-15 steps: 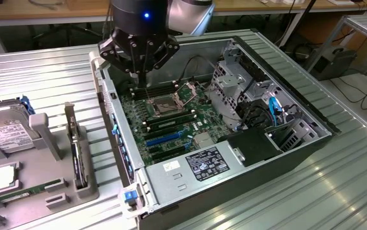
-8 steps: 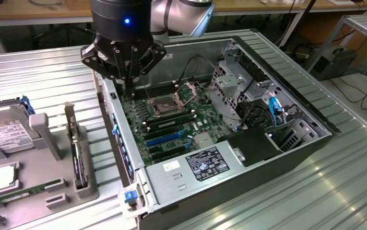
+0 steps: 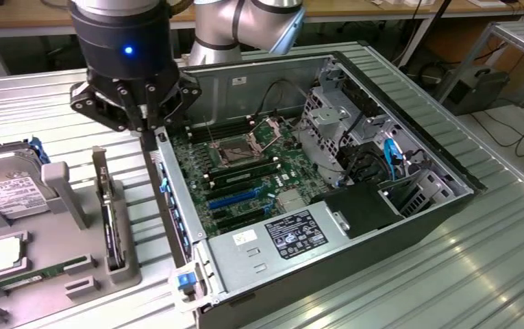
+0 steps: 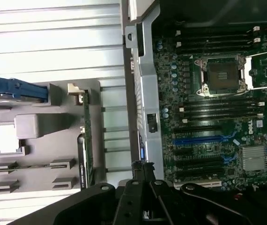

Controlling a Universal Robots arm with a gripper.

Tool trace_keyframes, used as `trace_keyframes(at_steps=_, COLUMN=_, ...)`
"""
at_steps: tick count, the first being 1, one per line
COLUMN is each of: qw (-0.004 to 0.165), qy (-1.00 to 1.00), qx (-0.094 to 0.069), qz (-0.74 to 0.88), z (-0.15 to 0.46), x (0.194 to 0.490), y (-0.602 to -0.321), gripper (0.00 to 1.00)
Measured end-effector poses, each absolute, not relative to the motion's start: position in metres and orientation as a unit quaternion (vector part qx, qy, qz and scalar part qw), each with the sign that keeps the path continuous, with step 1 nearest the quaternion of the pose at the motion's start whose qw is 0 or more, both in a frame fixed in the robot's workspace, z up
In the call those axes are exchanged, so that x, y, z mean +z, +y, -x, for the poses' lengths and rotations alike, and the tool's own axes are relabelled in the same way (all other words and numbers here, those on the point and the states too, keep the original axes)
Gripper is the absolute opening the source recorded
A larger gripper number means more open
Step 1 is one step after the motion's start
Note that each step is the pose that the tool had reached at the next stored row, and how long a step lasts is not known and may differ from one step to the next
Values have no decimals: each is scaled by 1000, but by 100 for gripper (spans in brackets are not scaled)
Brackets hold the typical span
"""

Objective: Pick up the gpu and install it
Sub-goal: 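Reach for the gpu, then pick up the gpu and move the gpu toward the slot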

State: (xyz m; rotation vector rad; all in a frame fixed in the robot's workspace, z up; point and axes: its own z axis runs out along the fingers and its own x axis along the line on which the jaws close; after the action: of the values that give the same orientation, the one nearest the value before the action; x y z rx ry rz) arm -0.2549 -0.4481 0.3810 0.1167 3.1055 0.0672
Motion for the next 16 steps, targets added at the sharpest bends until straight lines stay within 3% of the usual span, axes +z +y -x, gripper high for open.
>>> trace_keyframes(at_steps=12, qw=11, qy=999, qx=21, qz=-38, z=319, x=360, y=-449, gripper=11)
trace_keyframes(at_steps=13, qw=11, qy=999, qx=20, qz=-38, z=319, x=359, y=-449, gripper=30)
trace_keyframes(at_steps=14, qw=11, qy=999, qx=20, qz=-38, z=322, x=348, y=-450, gripper=42)
trace_keyframes(at_steps=16, qw=11, qy=999, qx=20, qz=-38, z=326, x=326, y=-456, gripper=42)
